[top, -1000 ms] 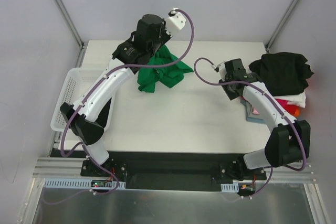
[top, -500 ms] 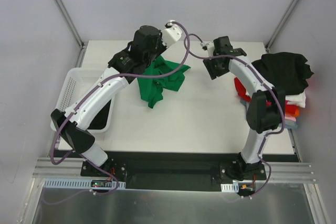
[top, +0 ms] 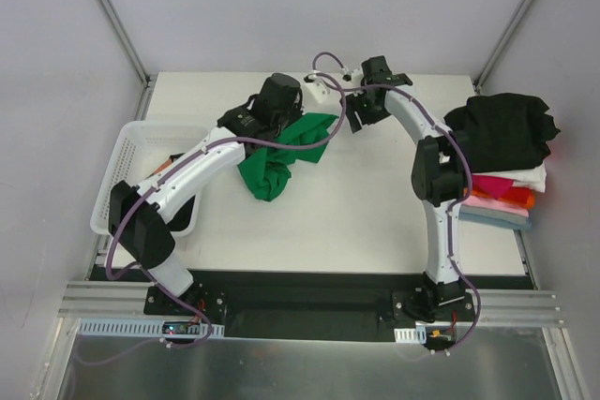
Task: Fold and stack the t-shirts
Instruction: Flatten out the tshirt
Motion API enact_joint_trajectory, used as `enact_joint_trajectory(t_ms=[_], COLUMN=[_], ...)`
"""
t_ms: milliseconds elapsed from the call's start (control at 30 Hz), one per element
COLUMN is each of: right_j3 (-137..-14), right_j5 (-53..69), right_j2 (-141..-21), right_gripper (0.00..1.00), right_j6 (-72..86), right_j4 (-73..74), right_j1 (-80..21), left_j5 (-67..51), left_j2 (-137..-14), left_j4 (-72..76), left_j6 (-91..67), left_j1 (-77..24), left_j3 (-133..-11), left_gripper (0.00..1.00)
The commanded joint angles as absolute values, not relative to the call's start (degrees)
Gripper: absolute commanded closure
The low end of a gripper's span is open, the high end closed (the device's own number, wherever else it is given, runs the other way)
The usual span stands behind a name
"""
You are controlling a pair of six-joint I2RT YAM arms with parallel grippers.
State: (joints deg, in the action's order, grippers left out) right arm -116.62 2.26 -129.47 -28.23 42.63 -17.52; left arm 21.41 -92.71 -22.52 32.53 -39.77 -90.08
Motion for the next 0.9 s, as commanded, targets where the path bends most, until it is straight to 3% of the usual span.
enact_joint_trajectory(t_ms=[0, 233, 867], right_j3=[-121.81, -128.22, -129.29], right_j5=[6.50, 5.99, 3.69], right_j2=[-129.29, -135.26, -141.33], right_gripper=[0.24, 0.20, 0.20], right_j6=[-31.99, -41.65, -62.04], right_j4=[40.08, 39.46, 33.57], right_j1=[-18.19, -19.95, -23.64], left_j5=[19.25, 18.98, 14.24], left_j2=[-93.43, -95.18, -98.52], left_j4=[-19.86, -19.16, -18.28], left_j6=[29.89, 29.79, 30.32], left_j1=[-40.08, -40.17, -40.08], left_j3=[-88.33, -86.05, -83.41], left_gripper=[1.00, 1.00, 1.00])
